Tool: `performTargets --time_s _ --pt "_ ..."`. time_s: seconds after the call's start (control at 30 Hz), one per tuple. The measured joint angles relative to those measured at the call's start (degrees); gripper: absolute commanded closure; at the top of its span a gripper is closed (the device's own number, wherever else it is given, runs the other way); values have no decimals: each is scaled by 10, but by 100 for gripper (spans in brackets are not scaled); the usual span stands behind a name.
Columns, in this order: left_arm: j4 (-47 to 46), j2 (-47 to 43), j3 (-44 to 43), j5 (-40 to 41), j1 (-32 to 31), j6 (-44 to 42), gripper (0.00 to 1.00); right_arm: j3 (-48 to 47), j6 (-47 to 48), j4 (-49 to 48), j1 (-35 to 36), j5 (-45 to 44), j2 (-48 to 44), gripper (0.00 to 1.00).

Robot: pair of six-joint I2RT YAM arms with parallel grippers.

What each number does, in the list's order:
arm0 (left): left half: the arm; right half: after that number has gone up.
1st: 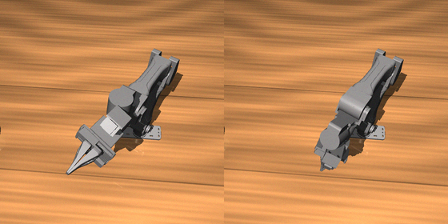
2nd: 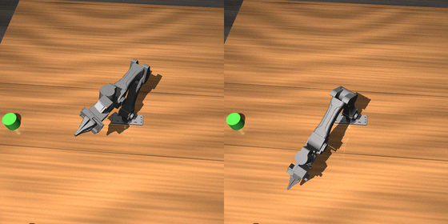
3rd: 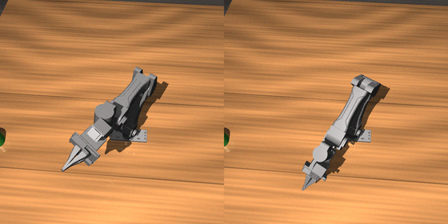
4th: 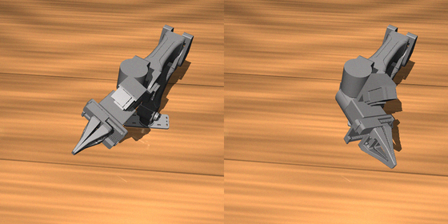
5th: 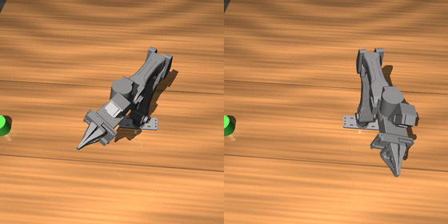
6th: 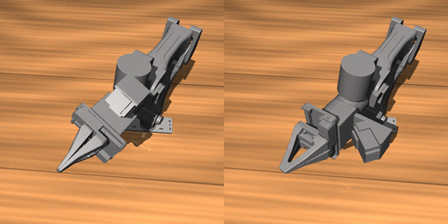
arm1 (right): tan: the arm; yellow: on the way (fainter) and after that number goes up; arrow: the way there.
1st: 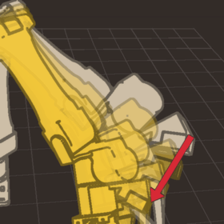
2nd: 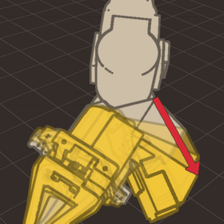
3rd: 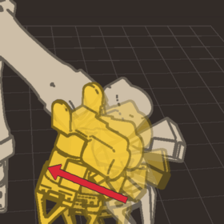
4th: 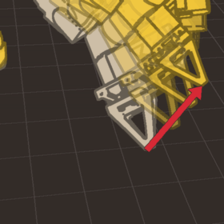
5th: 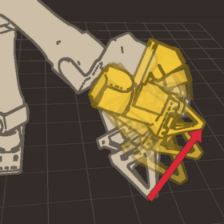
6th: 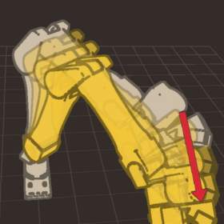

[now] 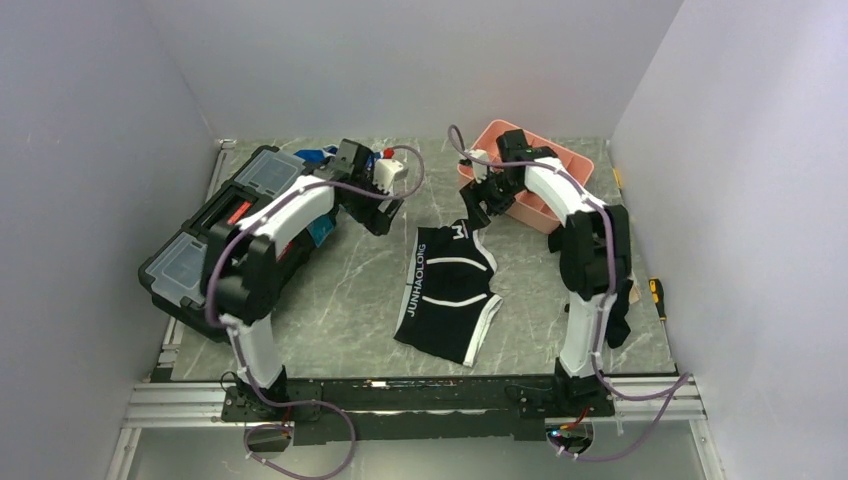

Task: Roll the underwear
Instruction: Flatten out the underwear at the center of the board.

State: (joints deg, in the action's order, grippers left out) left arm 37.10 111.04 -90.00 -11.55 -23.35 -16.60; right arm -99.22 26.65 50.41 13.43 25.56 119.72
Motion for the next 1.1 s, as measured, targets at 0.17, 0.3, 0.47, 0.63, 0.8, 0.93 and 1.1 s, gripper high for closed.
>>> performTargets --time_s 0.17,0.3,0.47,0.63,0.8,0.93,1.1 --pt "-15 -191 146 -118 -8 -21 9 80 -20 -33 4 53 -130 24" --pt "-3 -292 235 -205 -31 -73 18 77 -34 -53 7 131 -140 27" --pt "22 -303 294 -219 -106 -133 34 19 -40 -35 7 224 -43 34" --pt "32 -275 306 -187 -196 -156 44 -49 -38 -3 14 274 59 38" --pt "31 -230 311 -150 -257 -166 47 -77 -37 22 34 296 107 39" --pt "33 -210 312 -133 -287 -169 49 -101 -30 37 50 313 130 39" --pt "40 -189 315 -120 -316 -171 50 -104 -27 42 65 321 147 39"
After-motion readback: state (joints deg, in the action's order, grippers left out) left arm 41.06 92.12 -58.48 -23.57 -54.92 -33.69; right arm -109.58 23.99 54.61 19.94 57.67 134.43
